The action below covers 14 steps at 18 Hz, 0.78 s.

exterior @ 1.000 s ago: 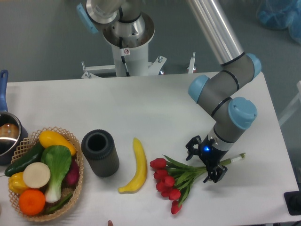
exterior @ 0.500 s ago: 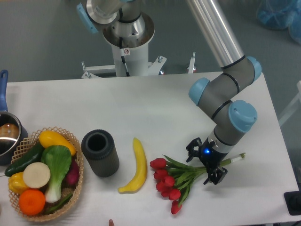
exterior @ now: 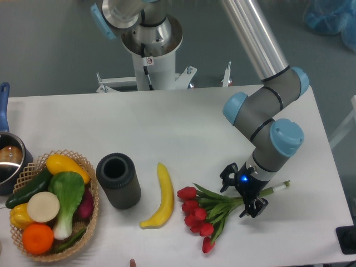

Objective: Pick up the flowers from the table
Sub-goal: 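Close the gripper around the tulip stems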

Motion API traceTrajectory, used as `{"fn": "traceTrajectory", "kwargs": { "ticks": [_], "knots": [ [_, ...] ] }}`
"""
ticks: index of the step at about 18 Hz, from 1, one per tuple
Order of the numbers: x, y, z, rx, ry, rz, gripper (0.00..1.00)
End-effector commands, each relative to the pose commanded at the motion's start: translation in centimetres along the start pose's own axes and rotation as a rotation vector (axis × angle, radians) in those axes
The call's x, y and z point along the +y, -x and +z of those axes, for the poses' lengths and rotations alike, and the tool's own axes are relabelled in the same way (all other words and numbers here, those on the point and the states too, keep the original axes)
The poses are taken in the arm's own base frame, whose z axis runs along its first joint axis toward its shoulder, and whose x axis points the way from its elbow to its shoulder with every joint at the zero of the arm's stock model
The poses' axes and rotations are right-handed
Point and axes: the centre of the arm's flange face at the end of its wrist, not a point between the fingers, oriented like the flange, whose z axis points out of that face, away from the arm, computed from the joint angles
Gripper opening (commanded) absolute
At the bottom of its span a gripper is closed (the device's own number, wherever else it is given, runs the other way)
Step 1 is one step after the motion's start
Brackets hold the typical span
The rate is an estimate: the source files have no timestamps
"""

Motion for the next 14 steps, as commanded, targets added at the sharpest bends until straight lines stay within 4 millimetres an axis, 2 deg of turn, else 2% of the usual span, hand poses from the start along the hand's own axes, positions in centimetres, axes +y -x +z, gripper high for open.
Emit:
{"fn": "traceTrajectory", "kwargs": {
  "ticks": [6,14],
  "knots": [
    [-0.02,0.0,0.0,0.0,-0.002,0.003,0.77],
    [0.0,0.05,0.04,0.0,-0.002,0.003,0.74]
  ]
}}
